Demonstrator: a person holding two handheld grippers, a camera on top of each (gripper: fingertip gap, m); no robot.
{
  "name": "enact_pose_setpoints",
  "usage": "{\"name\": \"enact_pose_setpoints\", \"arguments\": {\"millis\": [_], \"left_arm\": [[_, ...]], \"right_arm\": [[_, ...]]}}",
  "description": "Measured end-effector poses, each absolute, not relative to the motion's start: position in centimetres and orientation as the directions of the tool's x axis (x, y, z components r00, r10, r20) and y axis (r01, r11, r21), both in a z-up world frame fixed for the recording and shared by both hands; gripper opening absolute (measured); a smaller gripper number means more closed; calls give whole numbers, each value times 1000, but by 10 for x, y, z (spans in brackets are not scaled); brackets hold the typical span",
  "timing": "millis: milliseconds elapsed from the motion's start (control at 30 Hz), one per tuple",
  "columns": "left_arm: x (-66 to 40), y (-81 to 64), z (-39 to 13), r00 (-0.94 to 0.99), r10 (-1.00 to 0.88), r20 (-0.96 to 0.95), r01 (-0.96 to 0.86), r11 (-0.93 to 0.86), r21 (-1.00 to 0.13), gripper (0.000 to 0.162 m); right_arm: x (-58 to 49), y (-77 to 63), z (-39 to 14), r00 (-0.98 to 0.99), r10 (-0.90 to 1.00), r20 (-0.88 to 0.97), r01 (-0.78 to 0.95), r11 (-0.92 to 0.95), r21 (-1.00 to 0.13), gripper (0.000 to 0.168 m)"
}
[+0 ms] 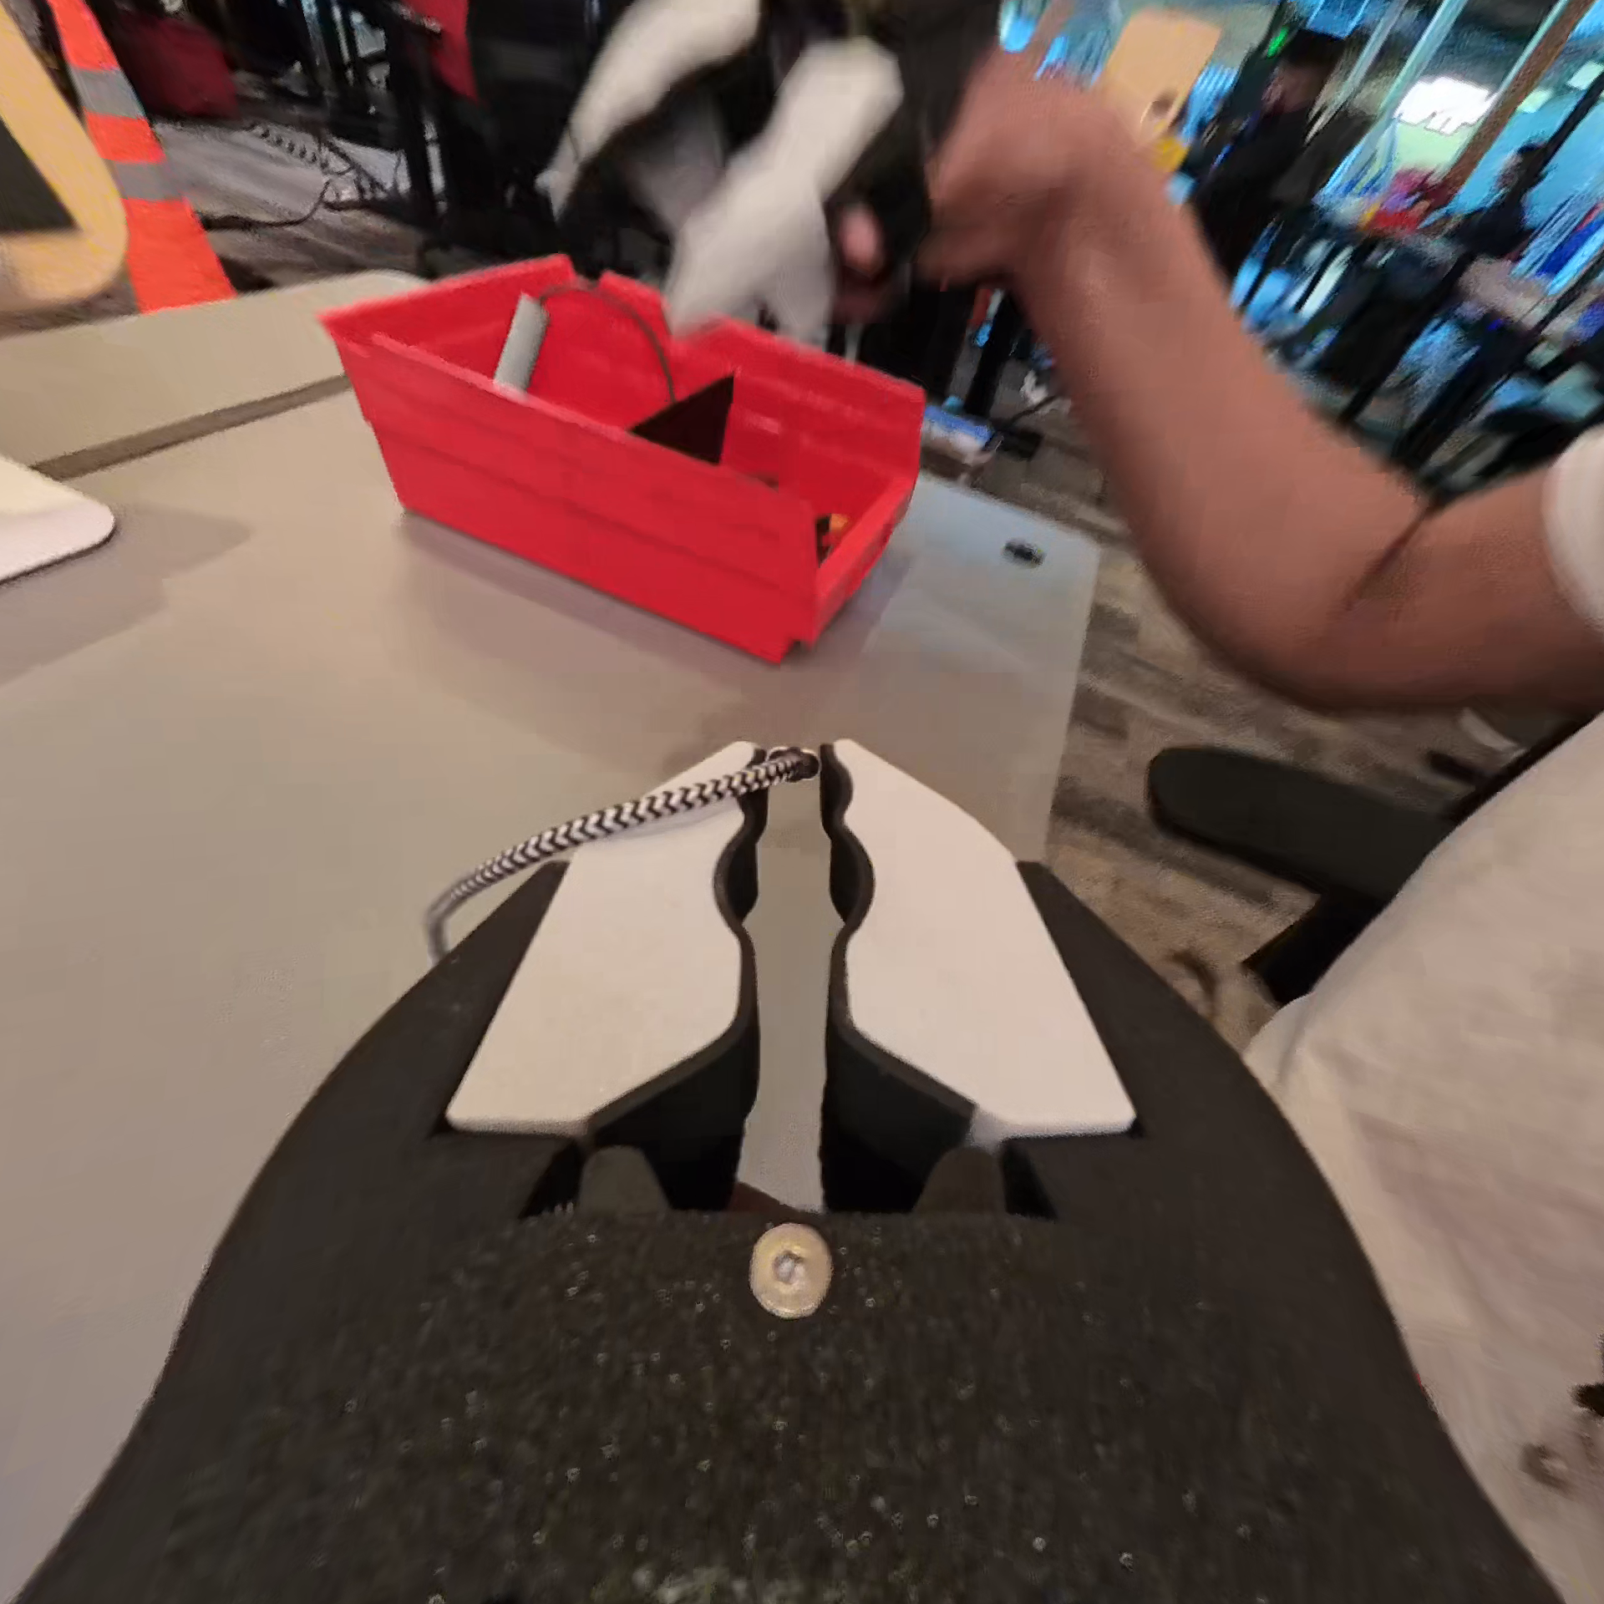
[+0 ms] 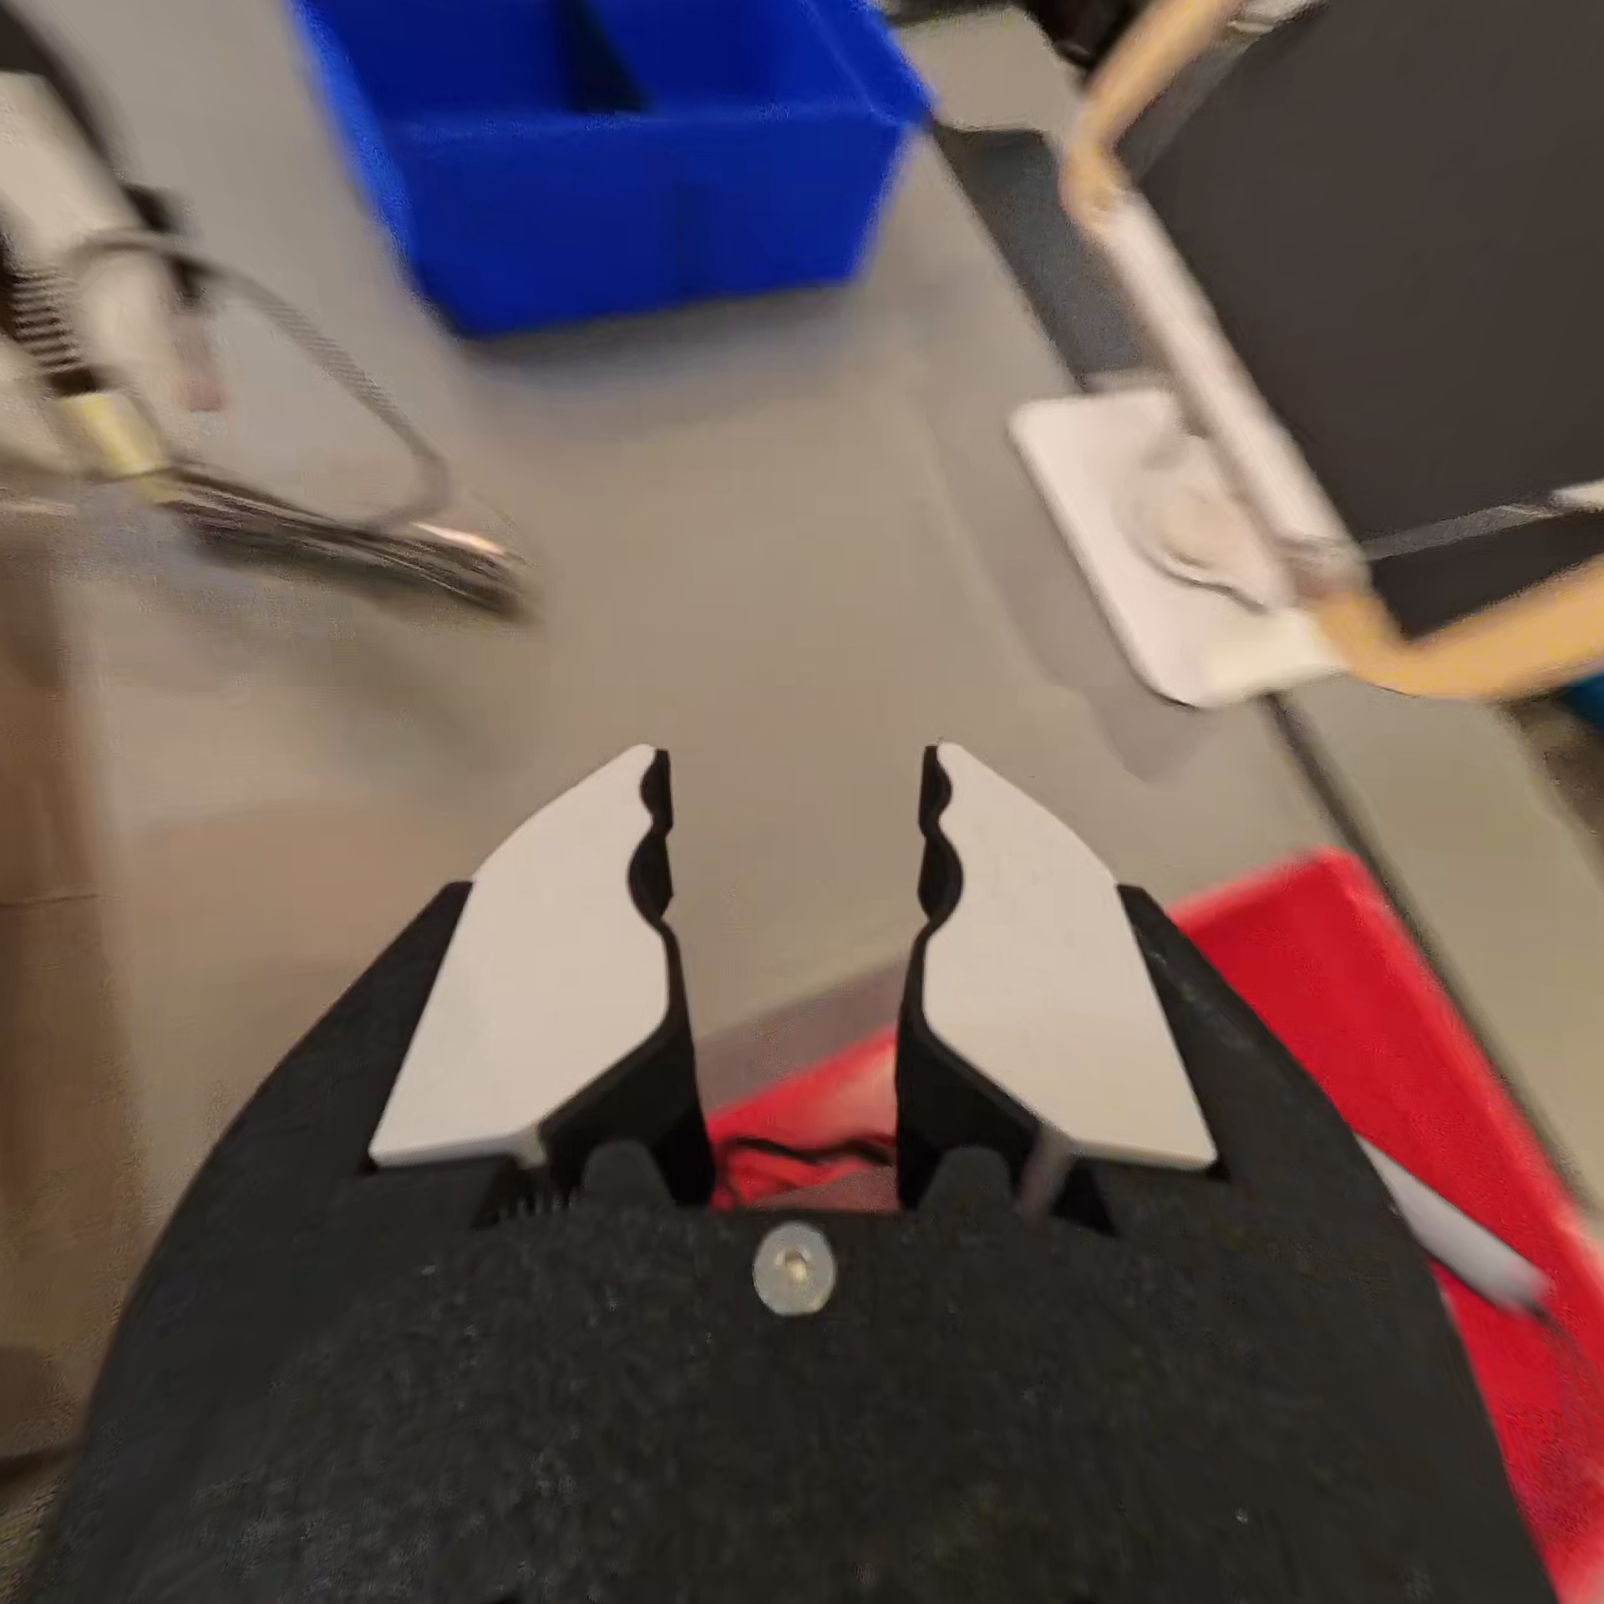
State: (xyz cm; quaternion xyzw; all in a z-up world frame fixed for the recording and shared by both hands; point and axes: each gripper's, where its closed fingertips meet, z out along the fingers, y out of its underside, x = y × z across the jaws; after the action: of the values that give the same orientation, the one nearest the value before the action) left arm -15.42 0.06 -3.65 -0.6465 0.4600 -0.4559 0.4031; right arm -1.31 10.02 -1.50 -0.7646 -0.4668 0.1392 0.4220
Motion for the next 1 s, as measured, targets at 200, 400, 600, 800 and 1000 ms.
{"name": "enact_pose_setpoints", "arguments": {"millis": [200,400,600,800,1000], "left_arm": [[-152,15,49,-25,-934,357,-78,-354,-932,11],[-135,20,78,-92,-948,304,-59,-299,-952,11],[-118,17,98,-131,-942,310,-14,-310,-950,11],[-123,14,92,-107,-949,296,-21,-296,-955,11],[-156,19,40,-11,-942,337,-84,-335,-939,11]], "right_arm": [[-129,36,-66,342,923,-175,291,-281,-914,67],[-145,81,-76,521,741,-424,-96,-443,-891,75],[-163,113,-87,589,665,-459,-178,-447,-877,79],[-162,106,-75,540,699,-468,-218,-421,-881,14],[-96,106,-40,640,642,-421,-233,-360,-903,13]]}}
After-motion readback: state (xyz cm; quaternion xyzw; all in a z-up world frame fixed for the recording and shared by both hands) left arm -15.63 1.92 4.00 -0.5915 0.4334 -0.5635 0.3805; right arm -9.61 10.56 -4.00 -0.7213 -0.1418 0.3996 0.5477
